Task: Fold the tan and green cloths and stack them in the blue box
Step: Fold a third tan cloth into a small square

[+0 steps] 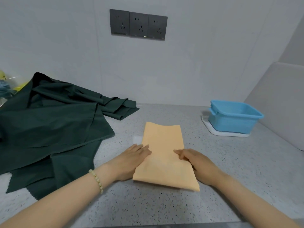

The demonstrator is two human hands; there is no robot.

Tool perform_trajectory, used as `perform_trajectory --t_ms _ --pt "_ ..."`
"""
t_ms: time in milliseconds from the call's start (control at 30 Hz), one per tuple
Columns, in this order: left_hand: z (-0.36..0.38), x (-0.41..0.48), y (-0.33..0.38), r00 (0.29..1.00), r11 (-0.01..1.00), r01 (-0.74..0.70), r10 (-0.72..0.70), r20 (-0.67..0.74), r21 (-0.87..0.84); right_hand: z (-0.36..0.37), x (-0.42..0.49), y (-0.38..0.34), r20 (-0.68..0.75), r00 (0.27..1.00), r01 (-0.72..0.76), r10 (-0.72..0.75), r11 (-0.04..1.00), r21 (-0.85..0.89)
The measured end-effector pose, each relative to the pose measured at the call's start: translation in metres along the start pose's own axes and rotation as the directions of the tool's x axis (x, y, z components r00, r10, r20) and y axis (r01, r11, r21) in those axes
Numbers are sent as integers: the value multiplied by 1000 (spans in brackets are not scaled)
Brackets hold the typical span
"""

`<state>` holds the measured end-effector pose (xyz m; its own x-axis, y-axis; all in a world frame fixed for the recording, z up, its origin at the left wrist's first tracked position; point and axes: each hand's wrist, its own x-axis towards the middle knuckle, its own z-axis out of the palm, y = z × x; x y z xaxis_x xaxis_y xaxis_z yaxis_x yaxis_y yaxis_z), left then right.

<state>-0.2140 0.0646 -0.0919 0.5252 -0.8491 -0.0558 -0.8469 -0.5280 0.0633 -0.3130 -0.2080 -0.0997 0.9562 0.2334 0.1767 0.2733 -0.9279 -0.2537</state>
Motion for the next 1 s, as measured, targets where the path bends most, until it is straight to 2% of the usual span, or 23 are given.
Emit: perform_trajectory --t_ms 67,133,233,333,433,533,667,1000 --pt "-6 -2 -3 997 984 9 -23 -77 -177 -5 -4 -4 -11 998 -66 68 989 129" --pt "-17 1 -4 982 926 79 -137 -133 -370 -10 0 -9 -26 990 -127 141 950 286" --pt "-25 13 -9 941 811 170 -302 -152 -560 -15 18 -13 -102 945 -215 312 824 525" --pt "-20 27 -12 902 716 276 -424 -86 -641 -16 41 -10 -117 864 -370 489 777 509" --pt "-12 37 -11 852 630 357 -522 -36 -689 -12 57 -5 -37 797 -527 603 724 445" --pt "-9 41 -10 824 593 392 -566 -18 -703 -12 63 -3 -58 748 -577 661 692 434" --pt "-12 40 -9 818 557 370 -575 -24 -743 -13 63 -3 -111 700 -597 706 663 453" --pt "-3 42 2 818 655 426 -573 -44 -624 -15 58 0 -86 685 -623 724 643 445"
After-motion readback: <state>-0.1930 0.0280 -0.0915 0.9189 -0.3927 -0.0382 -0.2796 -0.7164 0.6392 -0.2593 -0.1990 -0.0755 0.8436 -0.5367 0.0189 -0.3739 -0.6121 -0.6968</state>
